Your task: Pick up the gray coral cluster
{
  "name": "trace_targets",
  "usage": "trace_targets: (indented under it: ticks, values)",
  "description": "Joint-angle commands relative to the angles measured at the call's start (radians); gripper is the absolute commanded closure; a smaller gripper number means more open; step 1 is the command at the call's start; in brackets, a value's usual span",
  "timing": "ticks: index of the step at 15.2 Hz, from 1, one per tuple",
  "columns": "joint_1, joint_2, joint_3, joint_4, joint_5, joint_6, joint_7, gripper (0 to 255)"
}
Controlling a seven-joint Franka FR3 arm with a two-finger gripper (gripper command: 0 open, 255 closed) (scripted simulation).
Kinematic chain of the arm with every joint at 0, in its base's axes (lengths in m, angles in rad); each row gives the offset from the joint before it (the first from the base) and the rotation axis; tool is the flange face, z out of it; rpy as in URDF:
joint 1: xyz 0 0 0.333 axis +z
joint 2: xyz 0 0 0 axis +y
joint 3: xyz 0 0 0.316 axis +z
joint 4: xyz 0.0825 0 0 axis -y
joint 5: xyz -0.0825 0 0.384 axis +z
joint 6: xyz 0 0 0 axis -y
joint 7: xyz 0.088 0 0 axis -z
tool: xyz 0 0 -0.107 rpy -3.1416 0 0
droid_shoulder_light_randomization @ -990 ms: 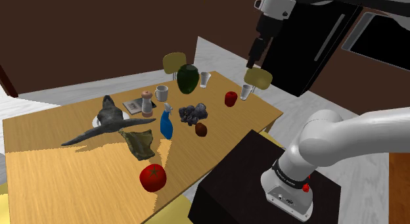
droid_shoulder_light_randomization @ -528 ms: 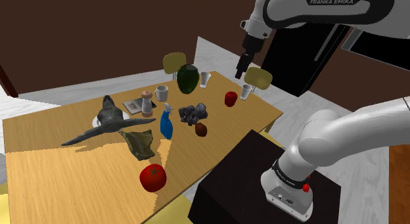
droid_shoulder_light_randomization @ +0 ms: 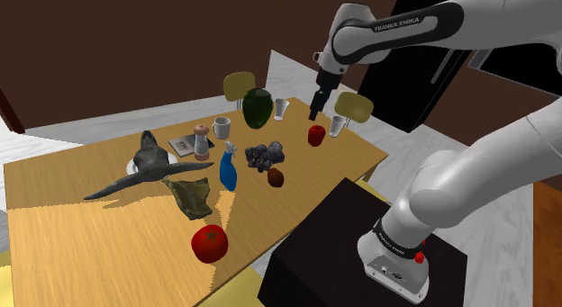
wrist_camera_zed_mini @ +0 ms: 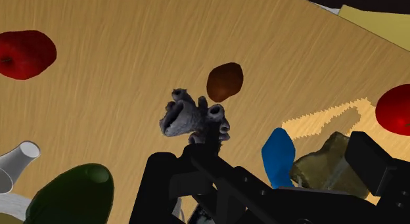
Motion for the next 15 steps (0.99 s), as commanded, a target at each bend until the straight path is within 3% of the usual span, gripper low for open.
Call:
trace_targets:
  ticks: [1,9,15]
  values:
    - [0.004,0.074,-0.025,0.004,0.014,0.065,-0.04,0]
    - [0.019,0.395,-0.096,0.1,0.143,0.247,-0.234,0]
    - [-0.012,0.651,-0.086,0.232,0.285,0.323,-0.394,0]
